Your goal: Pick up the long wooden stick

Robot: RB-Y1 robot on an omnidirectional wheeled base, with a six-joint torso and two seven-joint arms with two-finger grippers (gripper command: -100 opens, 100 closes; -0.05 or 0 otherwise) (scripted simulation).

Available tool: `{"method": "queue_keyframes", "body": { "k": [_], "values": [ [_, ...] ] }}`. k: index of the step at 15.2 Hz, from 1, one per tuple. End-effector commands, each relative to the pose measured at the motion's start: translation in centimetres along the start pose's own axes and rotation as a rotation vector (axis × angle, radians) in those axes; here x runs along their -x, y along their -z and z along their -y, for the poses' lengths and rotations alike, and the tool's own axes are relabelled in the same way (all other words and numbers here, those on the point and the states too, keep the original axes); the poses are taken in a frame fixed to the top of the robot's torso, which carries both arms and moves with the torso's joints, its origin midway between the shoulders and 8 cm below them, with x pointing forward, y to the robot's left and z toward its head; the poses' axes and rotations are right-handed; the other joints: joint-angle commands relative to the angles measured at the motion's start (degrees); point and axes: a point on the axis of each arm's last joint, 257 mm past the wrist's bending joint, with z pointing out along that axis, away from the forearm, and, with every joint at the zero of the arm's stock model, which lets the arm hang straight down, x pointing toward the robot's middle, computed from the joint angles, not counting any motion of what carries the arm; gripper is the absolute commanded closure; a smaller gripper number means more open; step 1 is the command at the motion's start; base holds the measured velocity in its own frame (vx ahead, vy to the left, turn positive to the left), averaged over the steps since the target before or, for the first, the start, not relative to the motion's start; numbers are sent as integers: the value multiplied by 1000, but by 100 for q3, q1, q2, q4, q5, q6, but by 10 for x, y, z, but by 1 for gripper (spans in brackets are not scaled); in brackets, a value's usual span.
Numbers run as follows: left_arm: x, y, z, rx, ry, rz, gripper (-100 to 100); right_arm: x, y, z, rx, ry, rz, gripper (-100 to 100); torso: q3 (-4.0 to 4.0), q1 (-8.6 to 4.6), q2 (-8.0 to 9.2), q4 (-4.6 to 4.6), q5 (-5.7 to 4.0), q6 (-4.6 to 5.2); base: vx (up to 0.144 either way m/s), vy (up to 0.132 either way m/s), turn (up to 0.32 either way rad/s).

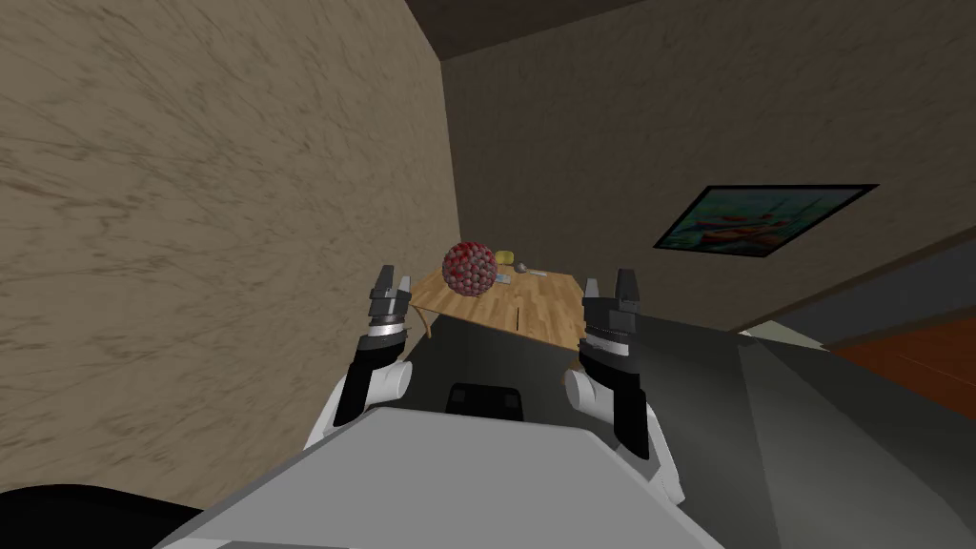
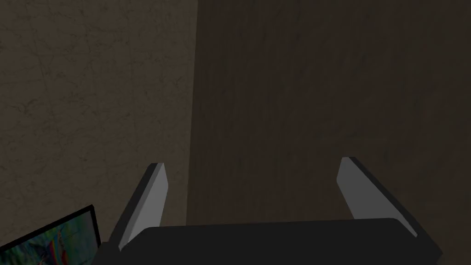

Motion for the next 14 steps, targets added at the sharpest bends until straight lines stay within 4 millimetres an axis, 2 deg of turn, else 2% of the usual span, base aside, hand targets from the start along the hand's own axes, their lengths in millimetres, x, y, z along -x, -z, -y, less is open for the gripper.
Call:
{"method": "queue_keyframes", "body": {
  "k": [1,6,8,9,11,12,13,14],
  "values": [
    [0,0,0,0,0,0,0,-5,1,5,-11,19,-45,-100,0,0,0,0,0,0,3,0,67],
    [0,0,0,0,0,0,0,-12,4,17,-45,49,-110,-100,-2,-6,-4,-1,-1,-2,8,-7,93],
    [0,0,0,0,0,0,0,-14,10,37,-105,79,-158,-100,-3,-7,-5,-1,-1,-2,16,-10,169],
    [0,0,0,0,0,0,0,-15,10,37,-104,82,-165,-100,-4,-8,-7,-2,-1,-3,19,-15,189],
    [0,0,0,0,0,0,0,-14,20,62,-181,117,-209,-100,-5,-10,-10,-2,-2,-4,26,-19,284],
    [0,0,0,0,0,0,0,-14,20,63,-185,118,-211,-100,-7,-12,-12,-3,-2,-5,30,-25,226],
    [0,0,0,0,0,0,0,-13,26,75,-225,136,-231,-100,-8,-13,-13,-3,-3,-3,27,-20,243],
    [0,0,0,0,0,0,0,-13,26,78,-233,137,-231,-100,-8,-12,-14,-3,-3,-4,23,-19,197]
  ]
}}
